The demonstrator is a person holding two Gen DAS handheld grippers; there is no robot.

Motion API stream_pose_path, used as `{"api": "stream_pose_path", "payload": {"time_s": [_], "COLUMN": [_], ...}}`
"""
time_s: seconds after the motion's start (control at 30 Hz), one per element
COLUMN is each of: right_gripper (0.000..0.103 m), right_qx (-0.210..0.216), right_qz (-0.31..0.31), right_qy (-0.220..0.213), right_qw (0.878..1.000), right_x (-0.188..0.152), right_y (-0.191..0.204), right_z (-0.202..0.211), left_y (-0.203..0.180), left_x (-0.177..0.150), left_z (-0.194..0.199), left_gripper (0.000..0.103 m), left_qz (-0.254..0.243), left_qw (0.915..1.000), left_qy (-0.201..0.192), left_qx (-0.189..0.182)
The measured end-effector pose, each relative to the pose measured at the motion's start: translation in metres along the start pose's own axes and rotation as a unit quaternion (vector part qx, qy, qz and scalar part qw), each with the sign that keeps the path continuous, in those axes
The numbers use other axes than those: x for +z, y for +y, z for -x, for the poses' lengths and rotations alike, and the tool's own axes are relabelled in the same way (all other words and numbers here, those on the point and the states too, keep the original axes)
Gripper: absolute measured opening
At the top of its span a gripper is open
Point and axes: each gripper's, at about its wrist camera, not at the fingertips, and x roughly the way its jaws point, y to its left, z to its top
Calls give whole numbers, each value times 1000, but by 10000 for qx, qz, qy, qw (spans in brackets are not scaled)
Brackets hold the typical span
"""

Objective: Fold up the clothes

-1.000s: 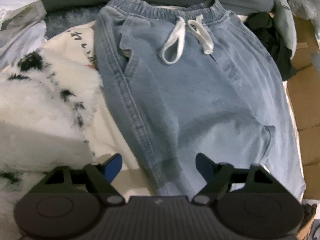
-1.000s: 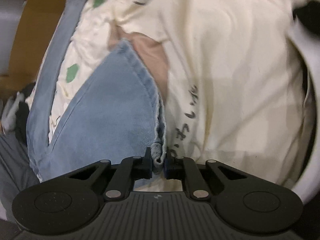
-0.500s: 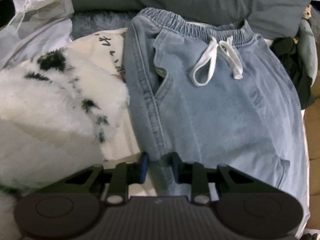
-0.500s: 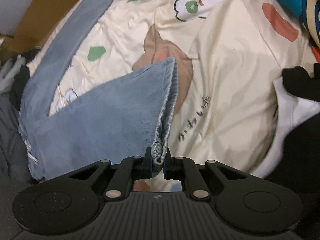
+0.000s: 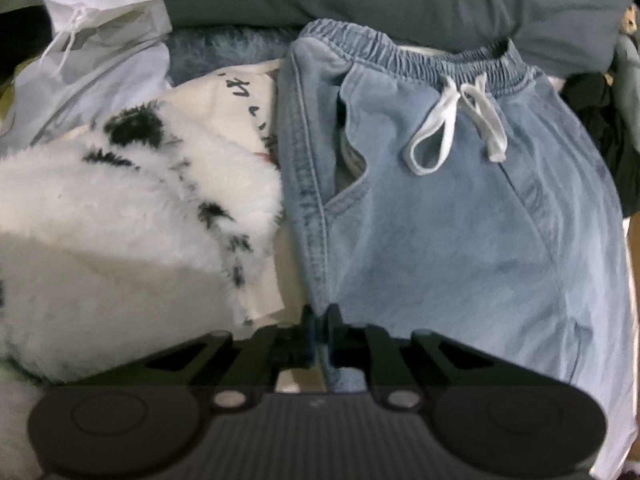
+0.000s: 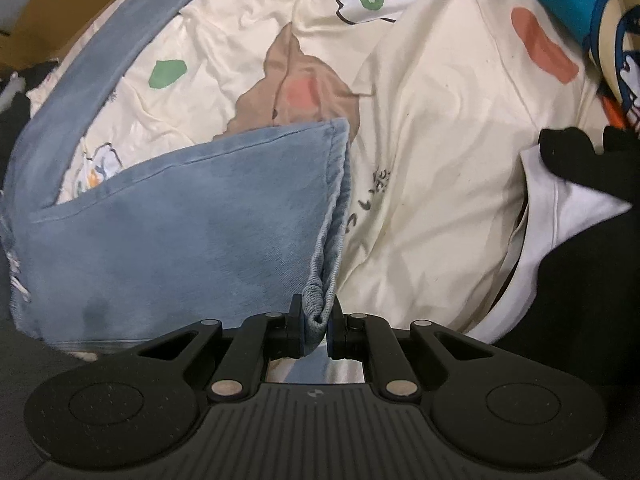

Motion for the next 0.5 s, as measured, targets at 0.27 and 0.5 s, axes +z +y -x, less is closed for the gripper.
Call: {"api": "stream_pose_path", "payload": {"time_s": [0.27,0.5], "right_gripper": [21,22], "right_qx": [-77,-71], "right_qz": [-413,-73], "right_qy": [271,-350], "right_qw": [9988,9993], "right_x": [-4,25], "right_y": [-26,-31], "right_z": [-27,-16], "left_y": [-15,-27], "left_x": [12,27], "left_z": [15,33], "left_gripper": [20,29], "left_qz": [-557,-1088], "left_qw": [9977,9918], "left_qy": [-76,-574], "left_qx": [374,339]}}
